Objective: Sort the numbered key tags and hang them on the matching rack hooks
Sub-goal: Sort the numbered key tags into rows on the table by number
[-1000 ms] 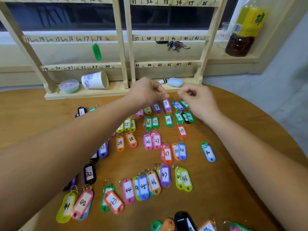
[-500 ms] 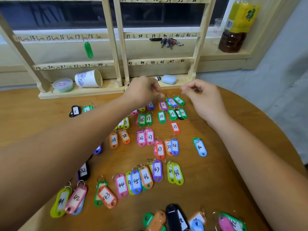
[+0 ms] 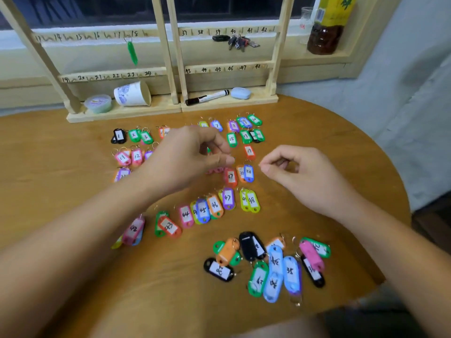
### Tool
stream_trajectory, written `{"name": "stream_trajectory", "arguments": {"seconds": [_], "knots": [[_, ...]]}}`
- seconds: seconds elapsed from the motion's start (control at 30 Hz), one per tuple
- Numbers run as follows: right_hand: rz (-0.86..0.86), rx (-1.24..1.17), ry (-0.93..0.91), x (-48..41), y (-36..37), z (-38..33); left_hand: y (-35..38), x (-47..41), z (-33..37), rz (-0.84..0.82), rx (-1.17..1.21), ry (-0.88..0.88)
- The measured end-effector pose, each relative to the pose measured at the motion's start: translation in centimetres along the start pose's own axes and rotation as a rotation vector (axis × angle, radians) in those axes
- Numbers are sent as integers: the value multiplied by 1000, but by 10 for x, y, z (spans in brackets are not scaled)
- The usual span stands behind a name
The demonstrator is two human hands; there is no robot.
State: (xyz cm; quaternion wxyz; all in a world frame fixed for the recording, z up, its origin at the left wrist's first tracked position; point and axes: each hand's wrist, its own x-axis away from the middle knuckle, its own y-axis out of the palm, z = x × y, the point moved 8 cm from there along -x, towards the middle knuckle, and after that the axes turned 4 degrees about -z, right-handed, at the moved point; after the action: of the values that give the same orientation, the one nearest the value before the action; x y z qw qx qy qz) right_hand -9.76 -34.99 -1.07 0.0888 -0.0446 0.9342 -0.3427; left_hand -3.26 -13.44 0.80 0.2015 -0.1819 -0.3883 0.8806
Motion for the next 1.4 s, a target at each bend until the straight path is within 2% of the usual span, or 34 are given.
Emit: {"name": "stream_trajectory", "arguments": {"seconds": [0.2,0.37,0.6,1.0,1.1,1.2,1.27,1.4], "knots": [[11,154,49,76,-12,-1,28,56,26,-167,50,67],[35,286,133,127,-12,3,43,99,37,-183,22,147],[101,295,265,164,-2,17,49,139,18,-235,31,91],[164,246,293,164,4,25,55,148,16,-277,60,-14],[198,135,316,165,0,26,56,147,12,-304,79,-71],[228,-155,327,163,-5,21,56,147,7,-337,93,-111],[194,-313,321,158,-3,17,53,147,7,-352,77,-101],[126,-462,312,140,3,6,42,142,5,-341,151,-118]]}}
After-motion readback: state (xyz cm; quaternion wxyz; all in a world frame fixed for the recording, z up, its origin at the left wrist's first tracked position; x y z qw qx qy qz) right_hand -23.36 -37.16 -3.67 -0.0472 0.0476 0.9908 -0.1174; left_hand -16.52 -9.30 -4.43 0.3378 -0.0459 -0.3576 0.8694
